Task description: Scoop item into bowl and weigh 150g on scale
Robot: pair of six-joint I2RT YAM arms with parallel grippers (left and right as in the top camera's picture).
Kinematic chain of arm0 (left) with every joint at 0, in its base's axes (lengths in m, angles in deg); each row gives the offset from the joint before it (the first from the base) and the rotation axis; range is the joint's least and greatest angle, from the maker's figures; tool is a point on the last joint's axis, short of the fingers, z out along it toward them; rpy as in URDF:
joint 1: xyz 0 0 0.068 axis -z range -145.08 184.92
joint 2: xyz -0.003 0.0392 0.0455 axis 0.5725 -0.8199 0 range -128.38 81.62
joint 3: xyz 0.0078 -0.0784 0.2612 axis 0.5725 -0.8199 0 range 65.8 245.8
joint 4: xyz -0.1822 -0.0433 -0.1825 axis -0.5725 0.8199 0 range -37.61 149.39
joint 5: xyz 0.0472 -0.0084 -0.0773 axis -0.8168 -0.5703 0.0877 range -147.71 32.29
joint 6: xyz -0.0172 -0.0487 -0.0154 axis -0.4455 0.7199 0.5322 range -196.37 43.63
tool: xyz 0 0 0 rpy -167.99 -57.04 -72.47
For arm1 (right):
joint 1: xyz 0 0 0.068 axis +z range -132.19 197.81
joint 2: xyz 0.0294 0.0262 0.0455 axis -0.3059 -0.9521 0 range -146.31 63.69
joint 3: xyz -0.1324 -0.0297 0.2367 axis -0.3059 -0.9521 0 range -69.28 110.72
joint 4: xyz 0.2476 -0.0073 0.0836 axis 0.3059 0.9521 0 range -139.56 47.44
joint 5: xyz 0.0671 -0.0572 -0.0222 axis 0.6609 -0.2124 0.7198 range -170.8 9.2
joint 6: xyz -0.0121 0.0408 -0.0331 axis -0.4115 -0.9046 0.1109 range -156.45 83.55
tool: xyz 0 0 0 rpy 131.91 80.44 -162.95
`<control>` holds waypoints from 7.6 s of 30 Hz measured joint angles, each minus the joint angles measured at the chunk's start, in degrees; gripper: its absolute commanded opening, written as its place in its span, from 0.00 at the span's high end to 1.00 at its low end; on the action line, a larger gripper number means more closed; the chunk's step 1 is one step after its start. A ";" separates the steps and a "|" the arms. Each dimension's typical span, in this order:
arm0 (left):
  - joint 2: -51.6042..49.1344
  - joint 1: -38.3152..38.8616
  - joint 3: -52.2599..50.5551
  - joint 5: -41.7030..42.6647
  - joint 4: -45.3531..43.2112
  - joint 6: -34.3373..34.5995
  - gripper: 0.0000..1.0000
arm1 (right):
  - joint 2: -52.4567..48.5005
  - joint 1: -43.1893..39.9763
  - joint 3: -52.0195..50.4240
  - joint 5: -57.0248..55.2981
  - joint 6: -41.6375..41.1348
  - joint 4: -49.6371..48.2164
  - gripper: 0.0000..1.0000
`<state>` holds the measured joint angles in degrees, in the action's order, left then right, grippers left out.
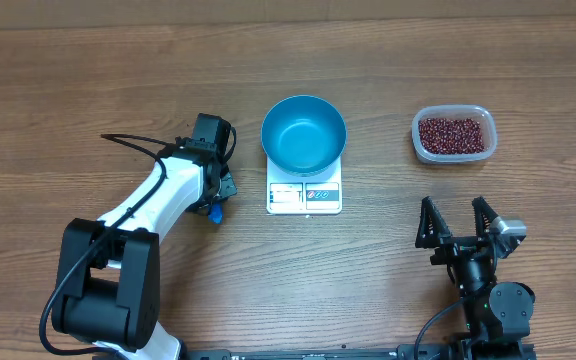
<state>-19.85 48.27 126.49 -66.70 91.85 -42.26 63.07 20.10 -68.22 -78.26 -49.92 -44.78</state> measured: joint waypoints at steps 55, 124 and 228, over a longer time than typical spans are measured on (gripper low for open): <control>1.57 -3.78 30.95 61.83 -1.64 35.95 0.95 | -36.04 0.02 59.93 6.54 -3.65 45.33 0.00; 1.60 7.69 30.99 54.16 -7.74 61.24 0.96 | -81.61 27.76 84.54 -0.24 -18.80 40.37 0.96; 1.60 5.53 31.04 36.57 1.25 5.68 0.00 | -104.04 -5.95 124.63 -7.26 6.16 89.05 0.28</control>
<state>-18.25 53.80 157.52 -30.13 93.10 -36.58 -40.97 14.15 56.40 -85.51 -43.76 44.27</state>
